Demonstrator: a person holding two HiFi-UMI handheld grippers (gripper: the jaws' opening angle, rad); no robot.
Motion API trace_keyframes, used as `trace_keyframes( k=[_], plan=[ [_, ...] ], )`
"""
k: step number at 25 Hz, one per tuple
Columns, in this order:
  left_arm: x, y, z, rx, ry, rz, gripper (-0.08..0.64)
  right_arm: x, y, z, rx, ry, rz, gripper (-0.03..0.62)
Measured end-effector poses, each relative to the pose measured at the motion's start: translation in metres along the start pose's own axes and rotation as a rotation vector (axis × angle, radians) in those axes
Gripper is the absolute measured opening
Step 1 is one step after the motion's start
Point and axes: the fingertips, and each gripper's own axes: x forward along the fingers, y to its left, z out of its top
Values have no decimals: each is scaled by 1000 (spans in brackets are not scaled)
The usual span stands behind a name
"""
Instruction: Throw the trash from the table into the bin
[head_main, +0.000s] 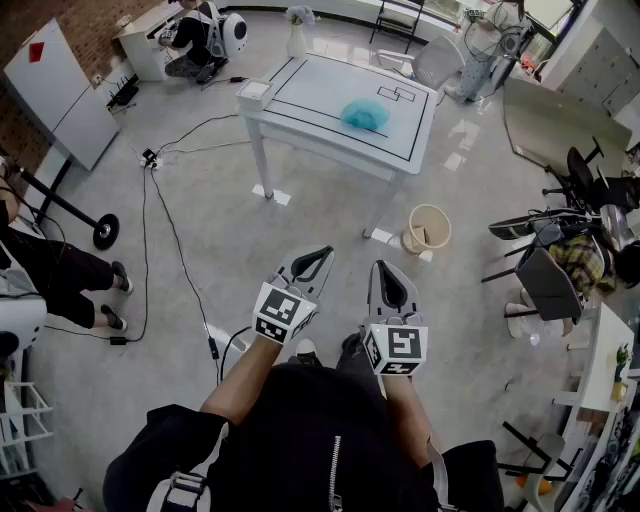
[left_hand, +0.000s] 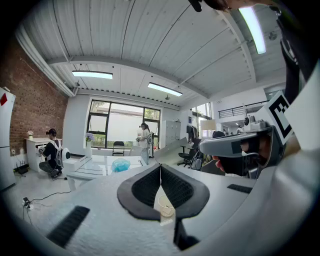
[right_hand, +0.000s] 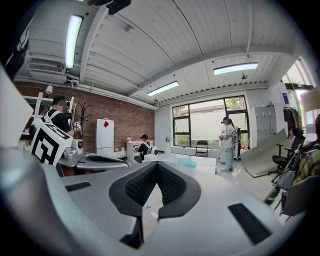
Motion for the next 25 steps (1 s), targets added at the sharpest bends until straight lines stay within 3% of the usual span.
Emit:
trace_keyframes(
  k=[12,25],
  plan=[
    [6,-3,6,-10,-11,-20,9,-1,3,3,38,-29,-1,9],
    [26,-4,1,-39,-6,-59,9,-8,-7,-16,96,25,-36,9]
  ],
)
